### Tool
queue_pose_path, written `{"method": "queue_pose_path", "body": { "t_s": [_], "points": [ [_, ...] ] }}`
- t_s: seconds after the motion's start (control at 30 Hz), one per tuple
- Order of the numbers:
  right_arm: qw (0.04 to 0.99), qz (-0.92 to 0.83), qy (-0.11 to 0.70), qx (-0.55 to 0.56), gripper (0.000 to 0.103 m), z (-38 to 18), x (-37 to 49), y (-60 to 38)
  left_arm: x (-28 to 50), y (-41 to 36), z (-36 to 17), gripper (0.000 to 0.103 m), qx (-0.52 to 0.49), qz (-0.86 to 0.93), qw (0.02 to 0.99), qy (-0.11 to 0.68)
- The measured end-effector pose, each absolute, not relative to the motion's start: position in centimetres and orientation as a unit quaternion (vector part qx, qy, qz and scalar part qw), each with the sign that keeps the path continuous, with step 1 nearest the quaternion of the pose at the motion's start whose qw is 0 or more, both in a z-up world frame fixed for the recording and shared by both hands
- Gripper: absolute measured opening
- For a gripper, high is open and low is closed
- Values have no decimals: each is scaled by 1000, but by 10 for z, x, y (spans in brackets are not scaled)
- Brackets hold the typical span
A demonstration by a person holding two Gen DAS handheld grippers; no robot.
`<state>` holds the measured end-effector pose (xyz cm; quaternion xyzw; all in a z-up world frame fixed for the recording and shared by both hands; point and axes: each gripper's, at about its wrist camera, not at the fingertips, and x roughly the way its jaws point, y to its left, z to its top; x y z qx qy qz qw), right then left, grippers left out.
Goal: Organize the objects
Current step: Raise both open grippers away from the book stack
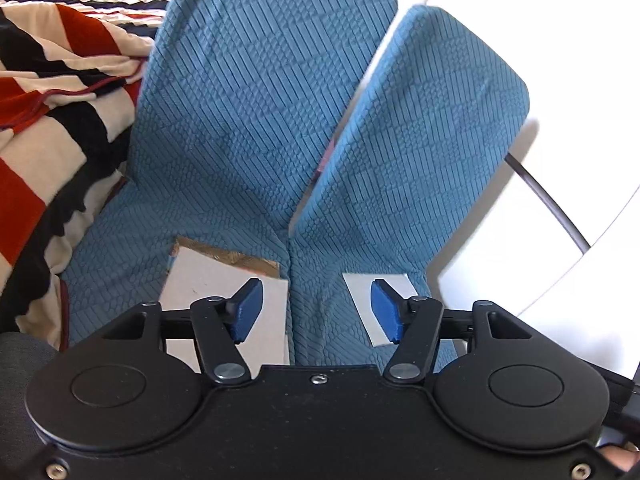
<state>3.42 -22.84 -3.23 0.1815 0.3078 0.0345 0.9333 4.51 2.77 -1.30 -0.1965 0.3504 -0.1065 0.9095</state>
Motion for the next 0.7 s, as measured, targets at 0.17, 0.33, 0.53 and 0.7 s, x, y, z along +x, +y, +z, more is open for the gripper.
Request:
{"method": "queue_pose_path", "body": {
  "t_s": [0.17,0.33,0.53,0.7],
  "points": [
    [936,33,314,159,57,-39,29,-230,46,14,-24,71,-187,-108,905,367],
    [935,21,322,150,57,-45,23,-235,46,5,-31,85,-178,-116,903,373],
    [937,-9,323,133,60,-48,18,-242,47,-5,-34,98,-174,-124,902,375],
    [938,-7,320,129,63,-49,17,-249,48,-14,-35,102,-166,-125,903,375]
  ]
}}
